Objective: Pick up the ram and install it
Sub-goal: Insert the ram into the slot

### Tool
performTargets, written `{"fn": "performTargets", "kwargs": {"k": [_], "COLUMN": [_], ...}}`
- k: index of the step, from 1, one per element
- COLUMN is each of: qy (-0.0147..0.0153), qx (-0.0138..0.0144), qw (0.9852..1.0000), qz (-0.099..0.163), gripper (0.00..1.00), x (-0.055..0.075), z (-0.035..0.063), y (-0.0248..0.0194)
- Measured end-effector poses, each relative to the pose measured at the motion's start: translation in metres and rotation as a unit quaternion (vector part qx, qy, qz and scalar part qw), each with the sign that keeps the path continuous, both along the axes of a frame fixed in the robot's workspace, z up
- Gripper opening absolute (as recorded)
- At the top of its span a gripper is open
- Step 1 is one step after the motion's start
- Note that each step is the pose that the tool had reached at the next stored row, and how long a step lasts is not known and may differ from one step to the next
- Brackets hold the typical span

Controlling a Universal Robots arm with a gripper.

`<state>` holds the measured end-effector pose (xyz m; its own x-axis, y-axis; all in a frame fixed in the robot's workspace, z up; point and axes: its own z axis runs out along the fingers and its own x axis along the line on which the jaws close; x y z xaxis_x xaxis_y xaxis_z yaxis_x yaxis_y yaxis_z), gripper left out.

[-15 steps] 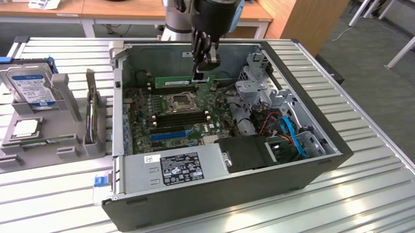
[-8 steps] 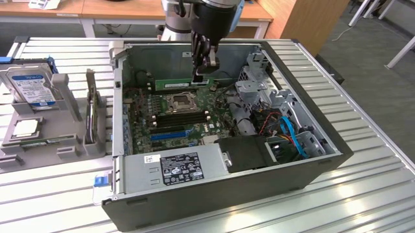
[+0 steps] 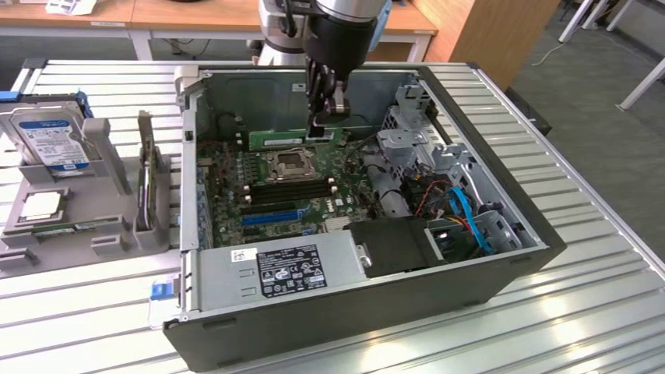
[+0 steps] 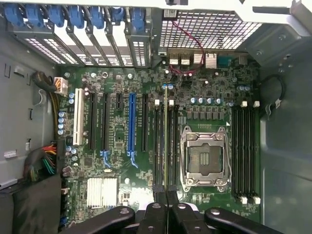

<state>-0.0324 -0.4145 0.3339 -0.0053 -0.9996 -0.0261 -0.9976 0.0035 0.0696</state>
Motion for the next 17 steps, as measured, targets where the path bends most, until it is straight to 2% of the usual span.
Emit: {"fn": "performTargets", "kwargs": {"k": [17], "qy": [0.0000], "qx": [0.0000], "qw": [1.0000], "qz": [0.000], "gripper": [0.11], "x": [0.000], "z": [-0.0223], "y": [0.0000]}}
